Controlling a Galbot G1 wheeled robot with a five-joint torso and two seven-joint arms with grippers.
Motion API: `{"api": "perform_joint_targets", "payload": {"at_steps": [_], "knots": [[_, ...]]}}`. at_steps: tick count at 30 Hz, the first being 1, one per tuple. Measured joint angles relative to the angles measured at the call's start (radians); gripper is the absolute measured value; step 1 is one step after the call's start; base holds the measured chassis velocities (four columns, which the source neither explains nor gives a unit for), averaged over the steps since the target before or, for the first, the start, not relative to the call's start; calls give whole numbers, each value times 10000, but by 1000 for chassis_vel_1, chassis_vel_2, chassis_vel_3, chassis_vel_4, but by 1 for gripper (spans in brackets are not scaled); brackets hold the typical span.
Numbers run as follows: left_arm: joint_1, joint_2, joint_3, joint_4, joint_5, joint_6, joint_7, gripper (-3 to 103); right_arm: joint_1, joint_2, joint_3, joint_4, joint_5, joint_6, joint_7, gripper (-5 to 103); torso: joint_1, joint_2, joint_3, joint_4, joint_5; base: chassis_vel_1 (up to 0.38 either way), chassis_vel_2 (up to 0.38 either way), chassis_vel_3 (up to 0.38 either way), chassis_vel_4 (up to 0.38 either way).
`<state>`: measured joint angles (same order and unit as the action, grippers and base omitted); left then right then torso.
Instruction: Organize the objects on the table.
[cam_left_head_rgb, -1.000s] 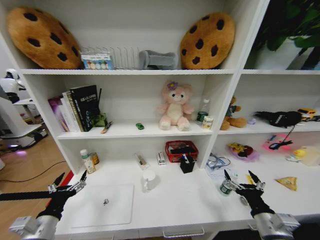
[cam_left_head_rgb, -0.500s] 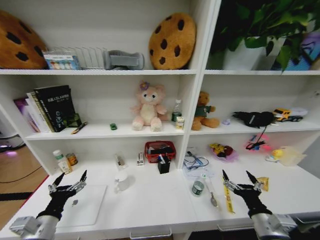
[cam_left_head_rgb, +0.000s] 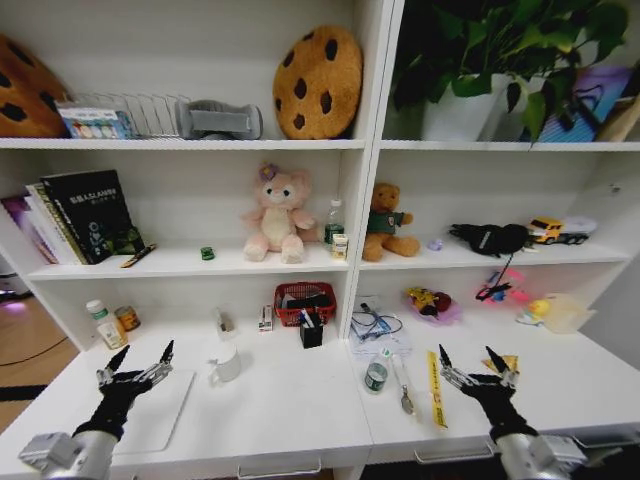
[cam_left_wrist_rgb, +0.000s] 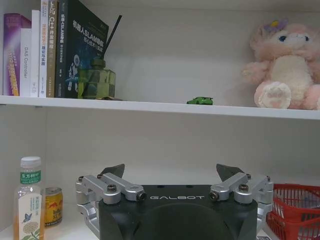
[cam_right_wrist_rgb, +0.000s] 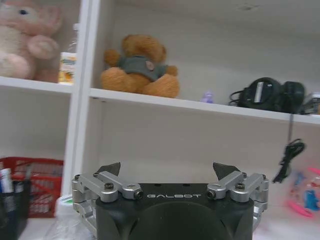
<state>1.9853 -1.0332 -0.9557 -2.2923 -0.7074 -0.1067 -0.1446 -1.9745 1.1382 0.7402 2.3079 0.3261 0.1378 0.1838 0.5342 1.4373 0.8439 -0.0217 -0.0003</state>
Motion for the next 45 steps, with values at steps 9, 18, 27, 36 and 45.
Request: {"api": "perform_joint_targets", "payload": {"at_steps": [9, 18, 27, 36, 45], "knots": [[0, 0, 0, 0, 0, 0, 1, 100, 1066, -66, -1004, -178, -83, -182, -783, 100, 0, -1, 0, 2, 3, 0, 0, 0, 0], [0, 0, 2, 1, 0, 0, 5, 100, 2458, -689, -1797, -1114, 599, -732, -932, 102, 2, -1, 1, 0, 4, 0, 0, 0, 0], [0, 0, 2, 0, 0, 0, 7, 100, 3406, -957, -2668, -1914, 424, -981, -930, 89, 2, -1, 1, 1, 3, 0, 0, 0, 0], [0, 0, 2, 0, 0, 0, 8, 100, 3437, -931, -3051, -2209, -87, -981, -908, 56, 1, -1, 1, 0, 2, 0, 0, 0, 0], [0, 0, 2, 0, 0, 0, 8, 100, 3224, -631, -3110, -2172, -482, -855, -881, 30, 1, -1, 0, 0, 3, 0, 0, 0, 0]]}}
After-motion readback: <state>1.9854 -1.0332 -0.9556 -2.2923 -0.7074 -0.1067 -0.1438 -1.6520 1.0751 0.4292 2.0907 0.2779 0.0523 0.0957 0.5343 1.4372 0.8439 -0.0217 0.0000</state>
